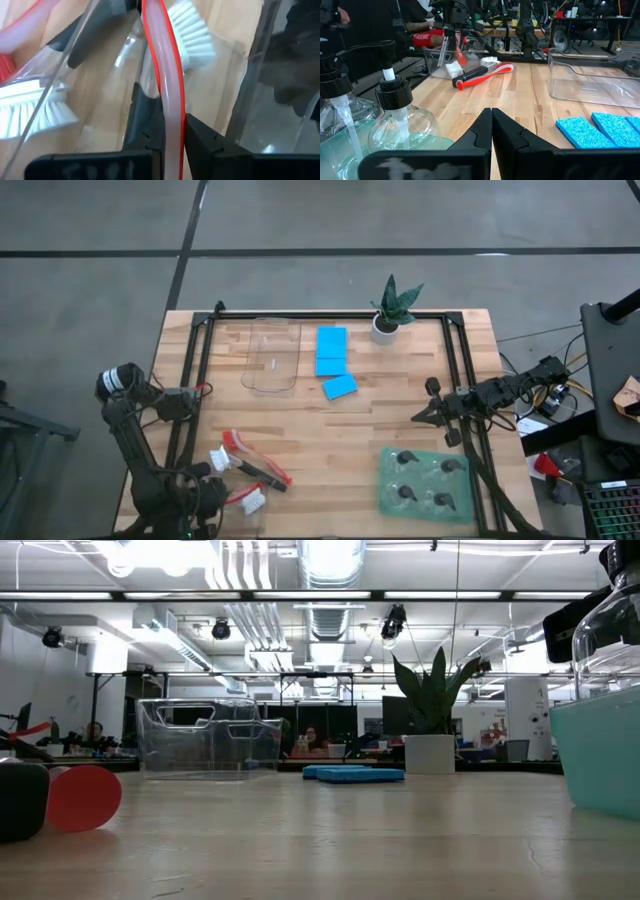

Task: Pick & Place Kitchen Sink Supplies
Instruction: Put the red dish brush into the bottom transparent bin

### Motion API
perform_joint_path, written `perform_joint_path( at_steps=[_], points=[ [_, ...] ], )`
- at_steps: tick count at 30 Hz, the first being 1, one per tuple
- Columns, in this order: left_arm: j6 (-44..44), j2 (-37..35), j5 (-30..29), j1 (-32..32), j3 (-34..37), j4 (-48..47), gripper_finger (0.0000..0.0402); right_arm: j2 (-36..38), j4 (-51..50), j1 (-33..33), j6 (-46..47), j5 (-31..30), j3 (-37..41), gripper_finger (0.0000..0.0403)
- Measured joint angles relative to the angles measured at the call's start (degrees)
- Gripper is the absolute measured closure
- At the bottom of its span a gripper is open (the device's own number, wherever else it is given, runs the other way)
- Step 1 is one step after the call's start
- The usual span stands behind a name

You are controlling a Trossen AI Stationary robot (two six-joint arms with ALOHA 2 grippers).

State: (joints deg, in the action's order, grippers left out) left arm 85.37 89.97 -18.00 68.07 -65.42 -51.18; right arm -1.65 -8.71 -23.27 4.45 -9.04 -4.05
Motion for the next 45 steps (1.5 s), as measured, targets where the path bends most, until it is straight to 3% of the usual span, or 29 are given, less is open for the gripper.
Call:
perform_joint_path(
  at_steps=[9, 18, 26, 32, 40, 45],
  points=[
    [5.29, -0.02, -5.74, -1.75, 0.04, 2.86, 0.0306, 0.00, 0.00, 0.00, 0.00, 0.00, 0.00, 0.0394],
    [2.36, -2.66, -8.57, -4.02, -2.19, 0.43, 0.0247, 0.00, 0.00, 0.00, 0.00, 0.00, 0.00, 0.0394],
    [-8.35, -9.61, -12.72, -10.68, -2.80, -5.56, 0.0252, 0.00, 0.00, 0.00, 0.00, 0.00, 0.00, 0.0394],
    [-25.94, -12.47, -12.52, -20.17, -2.70, -6.28, 0.0270, 0.00, 0.00, 0.00, 0.00, 0.00, 0.00, 0.0394],
    [-40.44, -12.64, -3.68, -32.49, -2.57, -6.31, 0.0276, 0.00, 0.00, -0.01, 0.00, 0.00, 0.00, 0.0394],
    [-49.70, -12.16, -0.87, -36.83, -1.53, -6.33, 0.0255, 0.02, 0.00, -0.01, 0.00, 0.00, 0.00, 0.0394]
  ],
)
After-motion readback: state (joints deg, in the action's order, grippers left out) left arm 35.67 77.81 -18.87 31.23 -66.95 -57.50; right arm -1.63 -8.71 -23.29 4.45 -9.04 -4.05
